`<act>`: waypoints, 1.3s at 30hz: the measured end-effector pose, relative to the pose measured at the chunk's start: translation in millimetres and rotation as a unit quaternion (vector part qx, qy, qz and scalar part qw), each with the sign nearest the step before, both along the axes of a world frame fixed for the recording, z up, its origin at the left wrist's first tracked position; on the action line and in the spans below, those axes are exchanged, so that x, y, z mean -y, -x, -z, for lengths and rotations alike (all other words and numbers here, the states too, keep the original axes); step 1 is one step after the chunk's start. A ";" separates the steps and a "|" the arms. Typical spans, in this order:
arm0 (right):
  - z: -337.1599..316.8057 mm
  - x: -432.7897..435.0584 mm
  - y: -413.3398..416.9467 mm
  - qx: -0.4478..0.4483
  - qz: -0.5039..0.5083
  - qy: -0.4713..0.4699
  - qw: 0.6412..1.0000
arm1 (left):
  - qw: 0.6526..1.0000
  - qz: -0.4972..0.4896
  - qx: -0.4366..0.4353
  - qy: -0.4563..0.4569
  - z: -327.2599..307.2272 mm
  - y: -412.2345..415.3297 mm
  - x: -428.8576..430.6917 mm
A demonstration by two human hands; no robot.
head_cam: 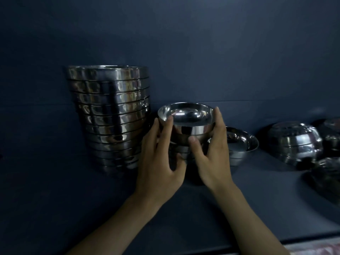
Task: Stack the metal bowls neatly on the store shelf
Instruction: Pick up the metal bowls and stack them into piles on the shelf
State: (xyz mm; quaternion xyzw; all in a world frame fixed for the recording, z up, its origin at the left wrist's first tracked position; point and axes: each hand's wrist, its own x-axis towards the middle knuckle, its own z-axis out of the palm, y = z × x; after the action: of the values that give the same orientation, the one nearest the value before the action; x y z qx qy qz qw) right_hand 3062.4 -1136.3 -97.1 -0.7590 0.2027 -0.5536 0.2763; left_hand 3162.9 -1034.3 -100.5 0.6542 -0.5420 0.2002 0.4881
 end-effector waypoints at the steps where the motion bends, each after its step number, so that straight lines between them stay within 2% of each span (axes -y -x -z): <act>1: 0.7 0.8 1.3 -0.008 0.010 0.000 1.000 | 1.000 -0.004 -0.002 -0.010 1.3 -0.2 0.5; 10: 10.1 0.4 8.6 -0.082 0.016 0.001 0.996 | 0.999 -0.038 0.012 -0.026 7.5 1.1 -4.3; 16: 11.0 -2.0 9.3 -0.068 0.054 0.024 0.996 | 0.997 -0.062 0.033 -0.044 10.8 -1.5 -9.9; 31: 8.4 -3.3 10.0 -0.110 0.043 0.004 0.993 | 0.996 -0.054 0.049 -0.060 11.3 -2.3 -3.3; 36: 2.3 -10.0 51.2 -0.162 0.086 0.032 0.983 | 0.992 -0.068 0.096 -0.054 4.1 6.1 -7.4; 39: -0.4 -8.4 98.8 -0.181 0.152 0.046 0.971 | 0.979 -0.006 0.192 -0.062 1.6 32.1 -6.1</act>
State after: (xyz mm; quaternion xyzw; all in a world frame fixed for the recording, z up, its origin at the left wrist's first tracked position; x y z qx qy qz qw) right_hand 2963.7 -1127.9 -96.7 -0.8186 0.3369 -0.4515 0.1121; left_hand 3130.8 -1028.2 -102.0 0.6354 -0.6333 0.2912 0.3323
